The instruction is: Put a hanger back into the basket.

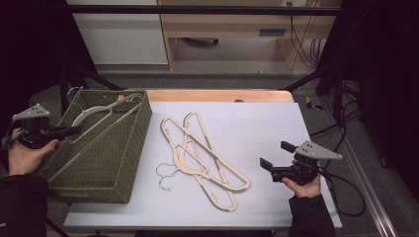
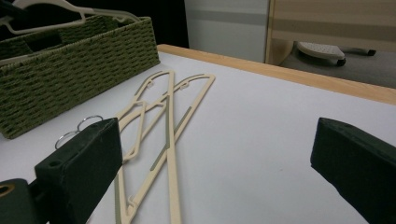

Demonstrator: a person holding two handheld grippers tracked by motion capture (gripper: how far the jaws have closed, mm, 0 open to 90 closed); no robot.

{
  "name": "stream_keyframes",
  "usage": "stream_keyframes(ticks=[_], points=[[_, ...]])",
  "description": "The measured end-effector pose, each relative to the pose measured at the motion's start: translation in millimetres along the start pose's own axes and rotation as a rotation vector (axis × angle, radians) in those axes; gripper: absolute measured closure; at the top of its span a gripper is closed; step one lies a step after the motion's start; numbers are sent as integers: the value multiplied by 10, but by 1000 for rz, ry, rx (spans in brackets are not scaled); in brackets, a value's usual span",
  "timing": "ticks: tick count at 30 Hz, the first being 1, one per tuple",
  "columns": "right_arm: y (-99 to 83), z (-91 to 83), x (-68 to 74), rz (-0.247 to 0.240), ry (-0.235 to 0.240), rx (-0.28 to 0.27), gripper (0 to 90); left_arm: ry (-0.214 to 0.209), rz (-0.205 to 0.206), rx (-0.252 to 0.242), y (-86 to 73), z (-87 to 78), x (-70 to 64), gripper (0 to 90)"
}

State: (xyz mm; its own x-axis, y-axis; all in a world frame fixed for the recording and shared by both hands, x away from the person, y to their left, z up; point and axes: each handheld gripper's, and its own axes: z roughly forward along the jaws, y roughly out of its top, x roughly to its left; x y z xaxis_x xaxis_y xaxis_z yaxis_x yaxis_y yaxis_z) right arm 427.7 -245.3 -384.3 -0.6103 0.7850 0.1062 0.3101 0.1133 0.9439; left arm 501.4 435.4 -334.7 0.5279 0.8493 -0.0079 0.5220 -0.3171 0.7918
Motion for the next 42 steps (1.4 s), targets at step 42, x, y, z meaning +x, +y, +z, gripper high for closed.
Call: stream_keyframes(ticks=[42], points=[[-11, 30, 18, -1, 10, 12, 29, 248, -305, 115, -370, 192, 243, 658]])
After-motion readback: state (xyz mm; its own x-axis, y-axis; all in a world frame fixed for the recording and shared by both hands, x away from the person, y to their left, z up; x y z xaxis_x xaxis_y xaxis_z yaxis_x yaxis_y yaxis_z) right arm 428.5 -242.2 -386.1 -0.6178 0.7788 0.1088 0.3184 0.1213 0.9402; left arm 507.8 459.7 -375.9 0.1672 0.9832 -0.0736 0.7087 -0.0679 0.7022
